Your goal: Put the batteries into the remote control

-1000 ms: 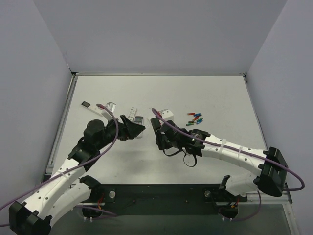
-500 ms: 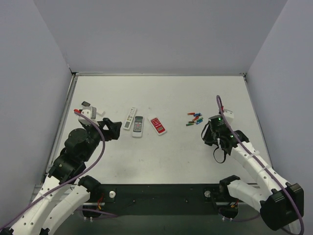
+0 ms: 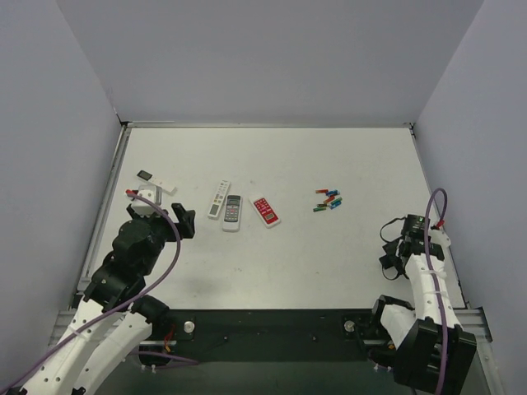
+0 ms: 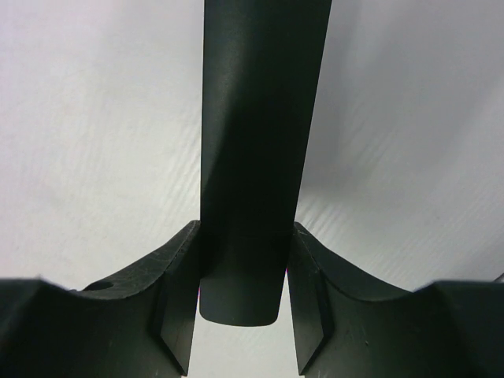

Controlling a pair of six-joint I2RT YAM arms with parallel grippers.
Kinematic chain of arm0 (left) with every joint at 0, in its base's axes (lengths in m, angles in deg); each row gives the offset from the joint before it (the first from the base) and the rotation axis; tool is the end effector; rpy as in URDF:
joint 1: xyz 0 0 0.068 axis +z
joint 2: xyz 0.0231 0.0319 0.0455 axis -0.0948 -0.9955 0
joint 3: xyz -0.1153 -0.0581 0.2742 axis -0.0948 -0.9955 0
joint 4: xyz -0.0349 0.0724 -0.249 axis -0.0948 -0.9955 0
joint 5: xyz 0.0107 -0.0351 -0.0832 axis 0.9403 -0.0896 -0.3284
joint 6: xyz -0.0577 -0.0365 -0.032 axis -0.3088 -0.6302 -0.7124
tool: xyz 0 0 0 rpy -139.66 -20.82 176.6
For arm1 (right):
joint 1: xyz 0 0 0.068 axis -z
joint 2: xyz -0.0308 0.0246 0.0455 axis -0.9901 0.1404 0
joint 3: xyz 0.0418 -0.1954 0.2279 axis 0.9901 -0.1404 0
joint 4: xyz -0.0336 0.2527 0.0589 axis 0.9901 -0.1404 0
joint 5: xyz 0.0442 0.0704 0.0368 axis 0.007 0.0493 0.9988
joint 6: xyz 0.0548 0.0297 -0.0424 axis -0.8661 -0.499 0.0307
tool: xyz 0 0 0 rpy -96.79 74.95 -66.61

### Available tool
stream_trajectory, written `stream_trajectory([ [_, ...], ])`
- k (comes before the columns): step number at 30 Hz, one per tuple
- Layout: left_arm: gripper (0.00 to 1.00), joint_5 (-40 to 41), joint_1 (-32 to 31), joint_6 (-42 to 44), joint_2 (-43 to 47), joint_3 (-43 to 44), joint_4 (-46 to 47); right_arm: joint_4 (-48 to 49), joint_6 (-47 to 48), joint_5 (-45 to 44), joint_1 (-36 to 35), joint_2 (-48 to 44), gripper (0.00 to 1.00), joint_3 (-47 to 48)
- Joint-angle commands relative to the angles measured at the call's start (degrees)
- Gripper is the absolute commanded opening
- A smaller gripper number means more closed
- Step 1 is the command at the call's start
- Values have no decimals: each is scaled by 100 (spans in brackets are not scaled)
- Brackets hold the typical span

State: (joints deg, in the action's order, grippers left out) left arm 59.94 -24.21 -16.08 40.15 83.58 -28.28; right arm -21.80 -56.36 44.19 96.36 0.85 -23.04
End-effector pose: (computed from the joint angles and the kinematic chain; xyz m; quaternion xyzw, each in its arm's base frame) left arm 0.1147 -0.0416 0.3245 -0.0263 0.7820 -0.1312 0.6088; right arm 0.1672 -0.0519 0.1960 0.4740 0.8042 0.0279 0.3577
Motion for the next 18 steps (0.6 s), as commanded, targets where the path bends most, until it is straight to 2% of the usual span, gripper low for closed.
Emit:
stream_trajectory([
  [1,89,44,196,147,105,-20,135,234,-372,-34,480,213,1,-281],
  [2,89,18,231,156,131,-38,135,330,-380,-77,603,256,14,-307],
  [4,89,-35,310,156,149,-38,153,392,-354,53,762,423,18,-334],
  [5,89,-52,354,165,149,-46,153,436,-336,237,806,493,28,-325],
  [7,89,-96,372,156,131,-55,179,454,-336,265,868,687,36,-316],
  [8,89,-114,381,165,140,-55,188,471,-345,291,885,722,46,-316],
  [12,89,-167,381,147,88,-64,144,480,-319,318,894,819,68,-281],
  [16,89,-272,381,95,-44,-55,135,472,-161,432,851,521,85,-281],
  [18,89,-334,381,51,-202,-47,144,480,-3,467,754,109,99,-255],
])
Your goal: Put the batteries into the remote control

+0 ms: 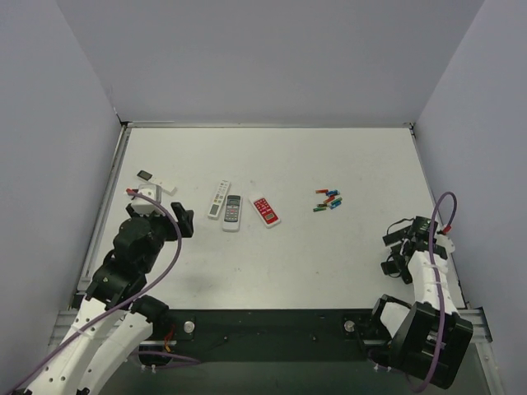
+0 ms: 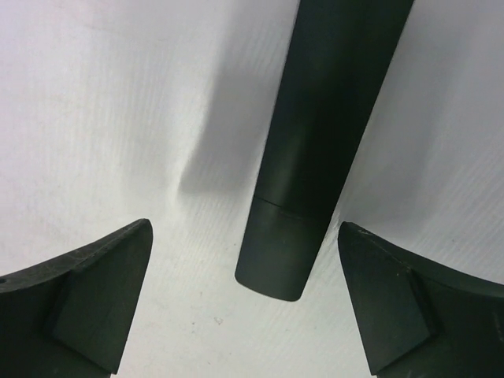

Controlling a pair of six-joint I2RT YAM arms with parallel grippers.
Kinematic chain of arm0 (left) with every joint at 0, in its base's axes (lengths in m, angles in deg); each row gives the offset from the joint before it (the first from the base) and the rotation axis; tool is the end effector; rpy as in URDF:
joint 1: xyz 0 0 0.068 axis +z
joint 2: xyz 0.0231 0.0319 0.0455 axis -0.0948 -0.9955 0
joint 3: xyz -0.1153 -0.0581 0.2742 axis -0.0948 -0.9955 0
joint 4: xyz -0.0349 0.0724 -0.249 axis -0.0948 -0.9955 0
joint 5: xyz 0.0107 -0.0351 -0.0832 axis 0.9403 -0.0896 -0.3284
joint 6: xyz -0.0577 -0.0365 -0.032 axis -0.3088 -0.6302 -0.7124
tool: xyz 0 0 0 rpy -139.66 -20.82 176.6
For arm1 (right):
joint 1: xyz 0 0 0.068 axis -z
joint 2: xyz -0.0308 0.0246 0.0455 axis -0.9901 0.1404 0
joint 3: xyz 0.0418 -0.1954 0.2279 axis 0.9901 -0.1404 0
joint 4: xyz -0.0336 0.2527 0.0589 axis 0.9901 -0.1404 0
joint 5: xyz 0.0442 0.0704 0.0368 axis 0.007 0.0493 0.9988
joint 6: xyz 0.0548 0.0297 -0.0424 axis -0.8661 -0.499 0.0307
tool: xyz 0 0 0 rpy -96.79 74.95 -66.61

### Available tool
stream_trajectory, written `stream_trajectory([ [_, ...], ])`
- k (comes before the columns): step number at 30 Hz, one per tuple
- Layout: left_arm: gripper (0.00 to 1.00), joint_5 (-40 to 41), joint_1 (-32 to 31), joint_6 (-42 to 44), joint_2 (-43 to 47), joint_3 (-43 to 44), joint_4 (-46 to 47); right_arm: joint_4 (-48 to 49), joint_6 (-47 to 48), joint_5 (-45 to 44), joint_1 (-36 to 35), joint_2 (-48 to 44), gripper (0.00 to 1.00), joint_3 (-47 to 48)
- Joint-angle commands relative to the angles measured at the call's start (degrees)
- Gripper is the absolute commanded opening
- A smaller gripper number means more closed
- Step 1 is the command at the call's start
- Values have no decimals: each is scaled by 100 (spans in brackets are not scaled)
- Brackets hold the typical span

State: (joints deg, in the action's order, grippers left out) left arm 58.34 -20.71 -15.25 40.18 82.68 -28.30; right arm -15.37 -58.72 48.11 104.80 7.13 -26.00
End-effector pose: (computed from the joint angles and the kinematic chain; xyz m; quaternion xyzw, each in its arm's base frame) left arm 0.1176 -0.0367 0.3187 -0.0346 0.7869 -0.1157 0.6051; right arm 0.1695 -0.0762 0.1708 0.5426 0.7715 0.0354 0.3303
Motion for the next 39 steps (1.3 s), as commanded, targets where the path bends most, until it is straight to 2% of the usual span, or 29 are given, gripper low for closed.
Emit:
stream_trajectory([
  [1,89,-209,40,-50,-257,69,164,-145,277,59,-151,-676,100,66],
  [6,89,-587,101,-199,-881,175,173,127,768,-205,-1467,-1810,100,251],
  [8,89,-745,180,-313,-1196,254,155,531,1128,39,-2057,-2154,100,234],
  [10,89,-946,311,-471,-1582,315,85,1021,1602,625,-2348,-2338,93,155],
  [17,89,-1325,576,-771,-3007,728,85,1253,2431,1384,-3717,-1742,88,471],
  [24,87,-1545,620,-464,-4993,1949,85,1472,2633,1359,-4352,-1636,88,304],
  [28,79,-1502,611,-218,-6222,2844,-20,1420,2677,1394,-4440,-1732,87,216],
  [34,67,-1255,620,2,-7392,3663,-47,1236,2721,1359,-4502,-1961,87,102],
  [39,59,-1019,620,143,-8026,4243,-117,1007,2774,1359,-4520,-2146,87,67],
])
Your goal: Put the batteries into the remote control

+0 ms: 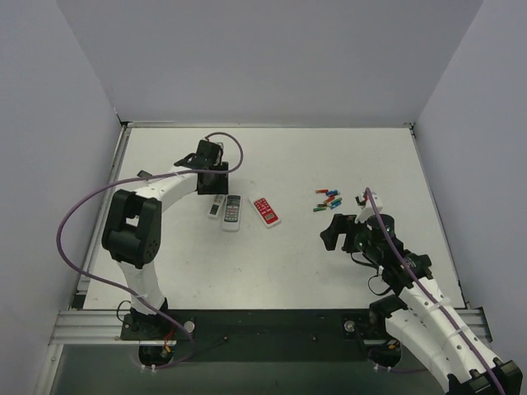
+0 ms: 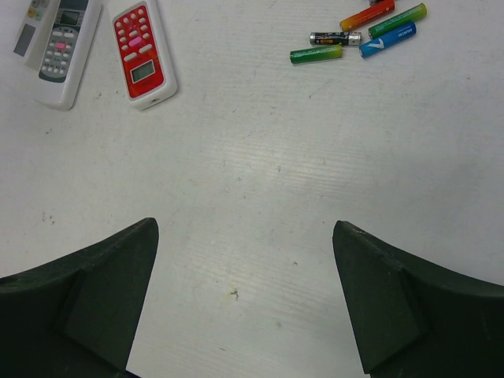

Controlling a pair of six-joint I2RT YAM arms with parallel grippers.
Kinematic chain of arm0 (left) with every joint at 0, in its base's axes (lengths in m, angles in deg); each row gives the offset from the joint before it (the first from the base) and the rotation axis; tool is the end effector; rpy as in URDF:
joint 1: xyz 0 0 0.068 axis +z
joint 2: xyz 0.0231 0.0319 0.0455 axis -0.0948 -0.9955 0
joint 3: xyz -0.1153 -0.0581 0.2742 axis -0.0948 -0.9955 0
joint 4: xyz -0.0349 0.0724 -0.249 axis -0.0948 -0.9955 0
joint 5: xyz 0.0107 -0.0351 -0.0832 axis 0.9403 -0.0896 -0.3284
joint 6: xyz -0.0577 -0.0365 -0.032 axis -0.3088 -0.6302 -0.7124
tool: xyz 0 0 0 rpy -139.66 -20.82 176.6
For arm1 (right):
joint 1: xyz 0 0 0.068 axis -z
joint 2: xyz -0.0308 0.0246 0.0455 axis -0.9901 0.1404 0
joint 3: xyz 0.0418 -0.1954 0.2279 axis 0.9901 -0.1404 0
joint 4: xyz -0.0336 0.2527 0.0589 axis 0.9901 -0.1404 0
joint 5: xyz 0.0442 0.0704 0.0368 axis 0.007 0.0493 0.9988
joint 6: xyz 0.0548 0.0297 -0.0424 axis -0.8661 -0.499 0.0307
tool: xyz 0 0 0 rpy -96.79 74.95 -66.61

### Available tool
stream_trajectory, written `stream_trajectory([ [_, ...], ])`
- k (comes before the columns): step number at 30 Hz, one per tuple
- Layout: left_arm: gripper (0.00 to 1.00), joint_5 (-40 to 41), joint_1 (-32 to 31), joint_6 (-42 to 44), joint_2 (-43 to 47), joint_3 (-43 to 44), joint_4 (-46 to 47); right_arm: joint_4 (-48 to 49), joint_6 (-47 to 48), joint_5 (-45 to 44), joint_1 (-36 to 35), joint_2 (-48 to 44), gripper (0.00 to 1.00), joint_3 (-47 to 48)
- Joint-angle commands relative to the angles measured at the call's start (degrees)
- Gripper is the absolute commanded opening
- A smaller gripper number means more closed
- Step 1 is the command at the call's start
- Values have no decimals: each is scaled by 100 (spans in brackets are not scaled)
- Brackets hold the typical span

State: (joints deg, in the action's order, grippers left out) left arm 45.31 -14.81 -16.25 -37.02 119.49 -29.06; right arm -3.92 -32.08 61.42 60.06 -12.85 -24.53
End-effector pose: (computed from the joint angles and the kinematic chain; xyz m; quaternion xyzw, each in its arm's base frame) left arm 0.3925 -0.1398 0.2107 0.0013 0.9551 -0.0647 0.2892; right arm 0.1524 0.0724 0.2587 -0.0658 0.8073 0.2679 0.5216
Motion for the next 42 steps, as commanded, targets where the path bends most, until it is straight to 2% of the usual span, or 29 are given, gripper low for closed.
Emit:
stream_trajectory([
  [1,59,302,30,287,-464,624,-32,-165,109,19,-54,-200,87,-97],
  [7,59,346,30,349,-1114,1134,-102,-305,66,28,-72,-280,86,-106],
  [14,58,232,21,358,-1432,1091,-216,-306,65,63,-90,-201,86,-54],
  [15,53,258,30,402,-1441,1073,-216,-288,83,98,-98,-166,86,-45],
  [18,26,258,30,498,-1327,1047,-295,-200,118,300,-98,-148,86,-18],
  [20,16,258,30,551,-1134,1047,-391,-113,153,493,-142,-148,86,-9],
  [26,5,-57,-58,727,-142,969,-682,291,417,1239,-335,-131,86,61],
  [29,4,-584,-250,771,552,766,-674,511,470,1591,-397,-43,87,218],
  [31,4,-1312,-356,754,1097,415,-447,608,365,1750,-424,54,87,289],
  [36,3,-3060,-707,430,2361,-622,415,1802,-406,2285,-468,185,86,447],
  [38,3,-3457,-831,306,2644,-1079,845,2380,-706,2435,-502,230,86,483],
  [42,3,-4380,-1095,-456,3356,-1721,1803,3357,-1445,2568,-582,492,85,483],
])
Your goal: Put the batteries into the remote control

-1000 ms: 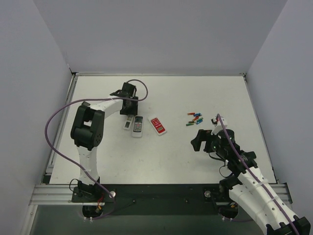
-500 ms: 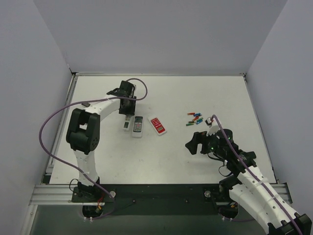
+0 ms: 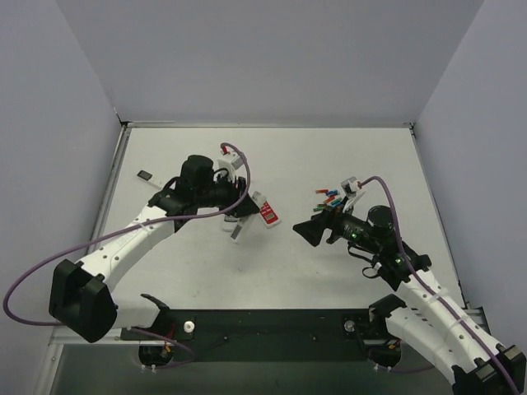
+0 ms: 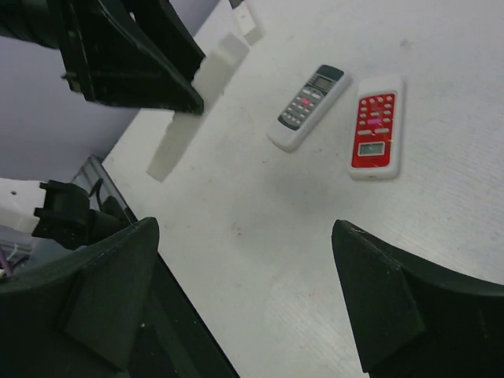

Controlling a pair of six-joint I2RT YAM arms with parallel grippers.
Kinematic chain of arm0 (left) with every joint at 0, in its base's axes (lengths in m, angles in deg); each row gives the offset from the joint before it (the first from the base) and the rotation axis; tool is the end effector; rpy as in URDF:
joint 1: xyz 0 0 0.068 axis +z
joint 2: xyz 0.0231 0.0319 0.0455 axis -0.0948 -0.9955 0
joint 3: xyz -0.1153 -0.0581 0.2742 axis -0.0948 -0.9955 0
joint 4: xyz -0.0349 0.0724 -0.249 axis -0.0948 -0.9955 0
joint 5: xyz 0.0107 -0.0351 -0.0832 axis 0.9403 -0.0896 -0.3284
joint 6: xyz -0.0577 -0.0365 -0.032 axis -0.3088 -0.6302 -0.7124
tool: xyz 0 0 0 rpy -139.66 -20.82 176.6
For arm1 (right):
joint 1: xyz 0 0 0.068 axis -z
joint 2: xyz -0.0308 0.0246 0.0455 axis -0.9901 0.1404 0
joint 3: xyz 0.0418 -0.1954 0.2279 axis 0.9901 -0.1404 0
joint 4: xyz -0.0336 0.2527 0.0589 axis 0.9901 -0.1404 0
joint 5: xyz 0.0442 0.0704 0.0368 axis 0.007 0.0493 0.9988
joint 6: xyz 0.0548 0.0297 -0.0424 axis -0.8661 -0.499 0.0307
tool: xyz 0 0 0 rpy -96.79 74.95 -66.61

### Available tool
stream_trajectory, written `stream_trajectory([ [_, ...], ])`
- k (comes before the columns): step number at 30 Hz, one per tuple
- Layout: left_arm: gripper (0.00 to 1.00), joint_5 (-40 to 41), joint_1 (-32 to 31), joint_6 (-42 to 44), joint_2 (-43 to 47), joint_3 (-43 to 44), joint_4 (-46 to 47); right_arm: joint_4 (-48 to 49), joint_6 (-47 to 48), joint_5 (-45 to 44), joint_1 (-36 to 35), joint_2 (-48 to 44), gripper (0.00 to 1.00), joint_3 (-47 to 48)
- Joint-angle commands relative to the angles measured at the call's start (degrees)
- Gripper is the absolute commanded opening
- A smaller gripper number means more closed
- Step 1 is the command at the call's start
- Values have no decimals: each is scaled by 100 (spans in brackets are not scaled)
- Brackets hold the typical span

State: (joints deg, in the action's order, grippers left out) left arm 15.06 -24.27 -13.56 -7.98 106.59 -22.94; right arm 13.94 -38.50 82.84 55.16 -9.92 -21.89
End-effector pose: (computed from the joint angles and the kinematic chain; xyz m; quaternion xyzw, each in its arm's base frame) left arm 0.2569 -0.1787 0.3240 0.2074 0.8397 -0.3618 0.3478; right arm 0.1432 0.1088 0.3104 -0.1927 0.6852 0.4696 0.5223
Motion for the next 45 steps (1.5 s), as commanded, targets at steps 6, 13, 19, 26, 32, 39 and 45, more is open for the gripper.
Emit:
stream_trajectory([
  [6,3,-1770,-623,-1710,900,-924,2712,2663,-1489,391,-487,700,84,323],
  [13,3,-1990,-931,-2389,901,-1012,3845,3962,-2095,365,-725,1193,82,245],
  [19,3,-2069,-1036,-2767,866,-1170,4400,4570,-2420,487,-787,1326,71,183],
  [26,3,-2131,-1098,-2987,813,-1223,4761,5141,-2798,549,-822,1475,52,130],
  [32,3,-2140,-1124,-3101,778,-1267,4920,5239,-2816,576,-874,1528,13,183],
  [39,7,-2017,-1124,-2899,883,-1276,4596,4704,-2544,400,-883,1343,0,183],
  [45,34,-1473,-1124,-2223,1129,-1223,3805,4072,-2281,163,-910,1106,0,209],
])
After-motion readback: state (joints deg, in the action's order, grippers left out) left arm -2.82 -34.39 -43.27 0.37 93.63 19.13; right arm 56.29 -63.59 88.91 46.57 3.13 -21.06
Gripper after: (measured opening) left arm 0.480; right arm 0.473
